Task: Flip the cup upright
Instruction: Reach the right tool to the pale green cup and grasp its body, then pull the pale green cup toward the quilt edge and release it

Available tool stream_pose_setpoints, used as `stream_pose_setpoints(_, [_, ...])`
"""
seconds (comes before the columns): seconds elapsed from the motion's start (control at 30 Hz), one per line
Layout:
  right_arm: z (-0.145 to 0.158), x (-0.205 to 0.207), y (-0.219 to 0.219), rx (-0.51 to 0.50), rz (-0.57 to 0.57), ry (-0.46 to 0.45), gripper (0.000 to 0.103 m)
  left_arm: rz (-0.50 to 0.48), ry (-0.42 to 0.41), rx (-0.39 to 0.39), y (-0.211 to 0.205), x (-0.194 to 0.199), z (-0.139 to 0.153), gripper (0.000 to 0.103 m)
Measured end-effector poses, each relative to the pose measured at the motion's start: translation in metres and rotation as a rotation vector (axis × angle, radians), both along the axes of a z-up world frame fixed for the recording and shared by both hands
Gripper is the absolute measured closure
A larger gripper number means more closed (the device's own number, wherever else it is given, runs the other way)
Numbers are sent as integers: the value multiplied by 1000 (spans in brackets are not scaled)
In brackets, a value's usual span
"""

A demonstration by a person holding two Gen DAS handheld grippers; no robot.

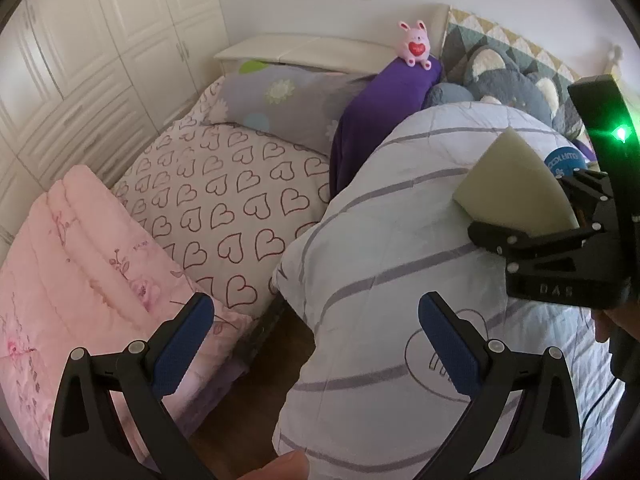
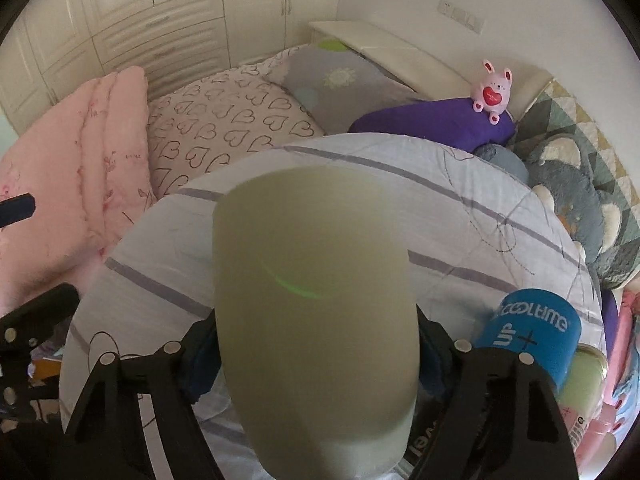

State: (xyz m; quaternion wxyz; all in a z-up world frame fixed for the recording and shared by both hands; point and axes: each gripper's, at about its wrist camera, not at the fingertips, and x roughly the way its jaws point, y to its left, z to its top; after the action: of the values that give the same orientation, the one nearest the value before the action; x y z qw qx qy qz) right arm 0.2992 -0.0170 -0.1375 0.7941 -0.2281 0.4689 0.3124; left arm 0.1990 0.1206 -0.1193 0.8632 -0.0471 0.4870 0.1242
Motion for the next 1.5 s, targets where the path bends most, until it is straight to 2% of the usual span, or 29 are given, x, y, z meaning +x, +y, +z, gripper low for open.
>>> stream_pose_setpoints(0.1, [8,-4,-4,65,-12,23,24,3,-11,1,0,-9,6,0])
stream_pose_setpoints(0.27, [36,-33,-16,138,-45,1,24,3,-34,1,-1,-30,18,0])
stream_pose_setpoints(0.43, [60,-87,-59,246,-177,18,24,-32,-55,1,-13,-55,24,0])
stream_pose_setpoints(0.63, [35,-152,-107,297,-408,62,24,-103,-28,2,-40,-80,16,0])
stream_pose_setpoints(0.77, [13,-169,-128,309,-553,70,24,-154,-12,11,-61,-95,12,0])
stream_pose_setpoints(0.87, [-2,-172,-135,303,-613,66,24,-183,-7,19,-73,-105,12,0])
stream_pose_setpoints(0.97, [-9,-174,-136,293,-619,55,23,-195,-10,23,-80,-113,15,0])
stream_pose_setpoints(1.0, [-10,-173,-135,280,-621,56,19,-197,-12,23,-82,-116,17,0])
stream_pose_setpoints(1.07, [-11,-173,-132,257,-612,61,18,-195,-17,25,-84,-118,20,0])
stream_pose_setpoints(1.1, [-8,-176,-134,260,-608,53,15,-193,-21,26,-85,-119,22,0])
stream_pose_setpoints(1.13, [-5,-179,-133,274,-601,45,1,-191,-24,26,-85,-120,24,0])
stream_pose_setpoints(1.17, [0,-183,-134,299,-592,32,0,-188,-29,27,-85,-121,26,0])
stream_pose_setpoints(1.33, [38,-199,-154,409,-569,-31,0,-189,-59,30,-90,-129,41,0])
stream_pose_setpoints(1.5, [74,-236,-181,462,-607,-134,0,-217,-93,32,-103,-141,57,0])
